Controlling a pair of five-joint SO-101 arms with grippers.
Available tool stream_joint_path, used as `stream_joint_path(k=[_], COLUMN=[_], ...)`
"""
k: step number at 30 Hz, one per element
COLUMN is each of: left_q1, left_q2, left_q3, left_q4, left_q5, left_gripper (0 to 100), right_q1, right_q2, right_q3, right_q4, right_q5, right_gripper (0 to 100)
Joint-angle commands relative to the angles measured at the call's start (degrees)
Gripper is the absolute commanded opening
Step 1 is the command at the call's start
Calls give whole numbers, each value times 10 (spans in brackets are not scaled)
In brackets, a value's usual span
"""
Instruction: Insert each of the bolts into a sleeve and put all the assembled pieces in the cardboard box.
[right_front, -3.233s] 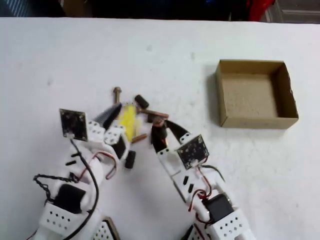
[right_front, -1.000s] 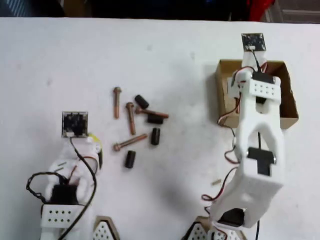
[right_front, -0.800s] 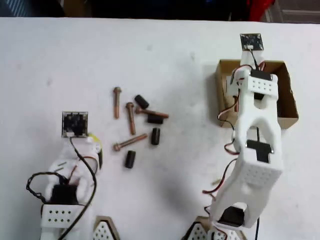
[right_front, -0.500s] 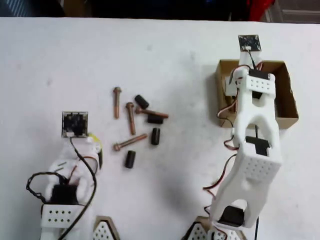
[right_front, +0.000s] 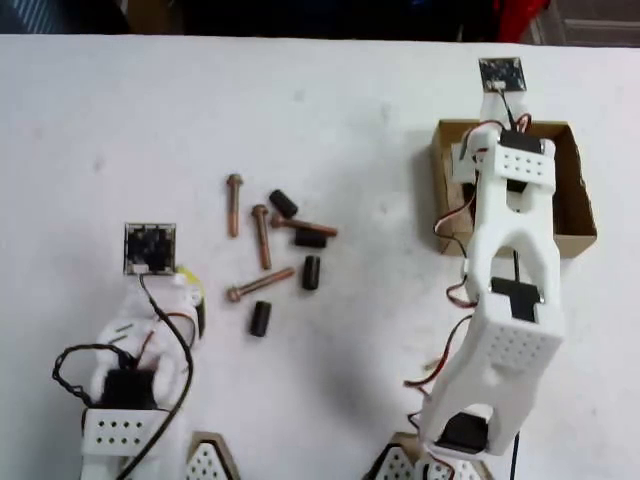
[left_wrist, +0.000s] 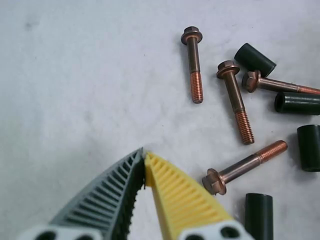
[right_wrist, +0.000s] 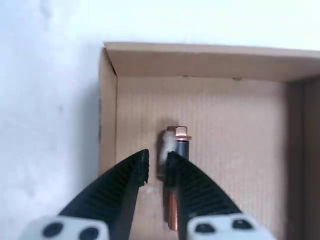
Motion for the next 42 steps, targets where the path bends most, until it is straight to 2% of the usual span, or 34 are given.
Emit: stream_joint_path(k=[1, 19, 27, 33, 42], left_q1=[-6, -7, -7, -7, -7], left_q2=[-5, -5, -5, -5, -5], left_q3=[-5, -5, -5, -5, -5], left_q4=[-2, 0, 0, 1, 1], left_q5=[-3, -3, -3, -3, -3], left_gripper=[23, 23, 23, 23, 23], right_q1=[-24, -156, -222, -254, -295], right_q2=[-73, -340, -413, -487, -662], right_q3=[-25, -24, -23, 56, 207], right_q4=[36, 288, 418, 419, 414], right_q5=[3, 2, 1, -40, -47], right_gripper=[29, 18, 18, 18, 18])
